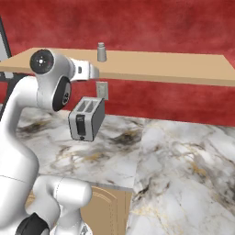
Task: Retrieve the shaker from the cabinet and place it next the steak on a plate on the dining table.
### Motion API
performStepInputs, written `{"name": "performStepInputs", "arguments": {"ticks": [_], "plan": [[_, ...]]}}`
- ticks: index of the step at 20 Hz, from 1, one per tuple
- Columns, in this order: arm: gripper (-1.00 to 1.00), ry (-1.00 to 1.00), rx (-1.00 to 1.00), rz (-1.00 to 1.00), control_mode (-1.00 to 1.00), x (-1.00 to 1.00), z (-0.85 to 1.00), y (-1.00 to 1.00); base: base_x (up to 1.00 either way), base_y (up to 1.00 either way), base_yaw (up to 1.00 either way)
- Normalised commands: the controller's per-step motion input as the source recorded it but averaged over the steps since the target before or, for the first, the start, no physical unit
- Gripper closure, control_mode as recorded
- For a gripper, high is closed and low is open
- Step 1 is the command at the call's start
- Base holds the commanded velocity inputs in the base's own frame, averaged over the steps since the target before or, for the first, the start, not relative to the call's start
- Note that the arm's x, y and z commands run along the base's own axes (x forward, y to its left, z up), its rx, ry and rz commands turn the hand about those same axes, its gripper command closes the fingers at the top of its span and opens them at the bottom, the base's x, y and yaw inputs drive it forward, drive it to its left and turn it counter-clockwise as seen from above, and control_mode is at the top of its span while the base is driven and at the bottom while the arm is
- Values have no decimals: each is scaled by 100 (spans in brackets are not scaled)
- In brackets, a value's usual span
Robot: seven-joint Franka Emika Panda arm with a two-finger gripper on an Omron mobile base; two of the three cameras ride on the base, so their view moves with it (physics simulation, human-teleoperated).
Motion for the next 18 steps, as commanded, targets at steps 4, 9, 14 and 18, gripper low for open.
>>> {"name": "performStepInputs", "arguments": {"ticks": [4,9,14,18], "plan": [[-100,-2,0,-1,-100,0,21,-10,0,0,0],[-100,-1,0,0,-100,0,16,-14,0,0,0],[-100,0,0,0,-100,6,4,-9,0,0,0],[-100,0,0,0,-100,21,22,0,0,0,0]]}}
